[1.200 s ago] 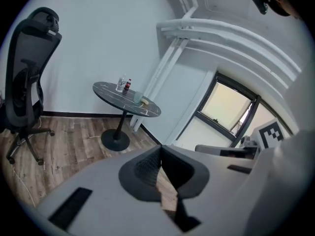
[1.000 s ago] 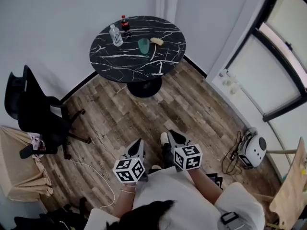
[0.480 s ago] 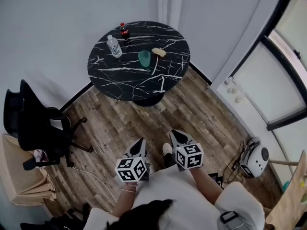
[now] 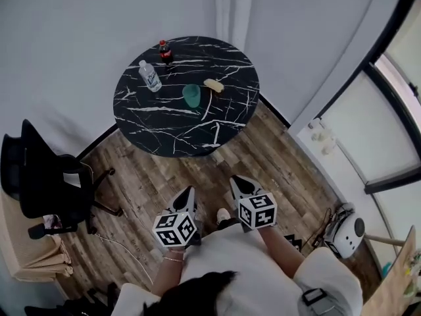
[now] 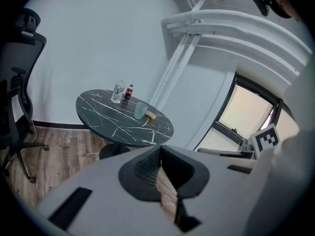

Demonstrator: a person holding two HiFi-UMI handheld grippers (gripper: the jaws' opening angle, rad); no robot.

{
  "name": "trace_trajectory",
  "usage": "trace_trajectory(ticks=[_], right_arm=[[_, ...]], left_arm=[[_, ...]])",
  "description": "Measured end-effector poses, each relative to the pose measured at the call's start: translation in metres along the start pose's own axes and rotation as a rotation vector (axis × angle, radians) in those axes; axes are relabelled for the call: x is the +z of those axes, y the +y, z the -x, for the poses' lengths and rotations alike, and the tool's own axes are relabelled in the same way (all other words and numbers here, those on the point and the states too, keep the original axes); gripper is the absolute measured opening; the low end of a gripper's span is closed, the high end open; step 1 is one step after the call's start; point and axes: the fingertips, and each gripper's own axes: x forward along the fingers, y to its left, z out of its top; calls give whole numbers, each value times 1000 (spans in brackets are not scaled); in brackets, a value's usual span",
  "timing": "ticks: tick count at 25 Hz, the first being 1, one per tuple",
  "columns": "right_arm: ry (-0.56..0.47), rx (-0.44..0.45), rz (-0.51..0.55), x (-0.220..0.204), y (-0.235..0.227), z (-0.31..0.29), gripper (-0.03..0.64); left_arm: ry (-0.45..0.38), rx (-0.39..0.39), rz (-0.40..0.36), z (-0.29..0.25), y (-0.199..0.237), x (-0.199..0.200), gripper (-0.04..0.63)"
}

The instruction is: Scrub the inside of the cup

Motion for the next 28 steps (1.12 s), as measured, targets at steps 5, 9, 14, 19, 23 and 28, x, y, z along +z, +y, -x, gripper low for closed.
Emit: trace_trajectory(ticks=[5,9,14,19,23,28], right_arm=[[15,32,11,13,-17,-16,37],[28,44,3,13,-22,-20,38],[32,41,-22,15,-31,-25,38],[24,12,-39,20,-42,-31,38],[17,-14,-43,27,-51,-39,38],[23,-31,-65,39,-58,-57,38]], left_arm=[[-16,11,21,-23,-7,7,11],[-23,25,44,-31,-5,12,11],[-27,26,74,-39,-3,17,11],[-24,29,74,-49,5,24,11],[-17,25,63,-63,12,33,11],[-1,11,54,-84,20,48,11]])
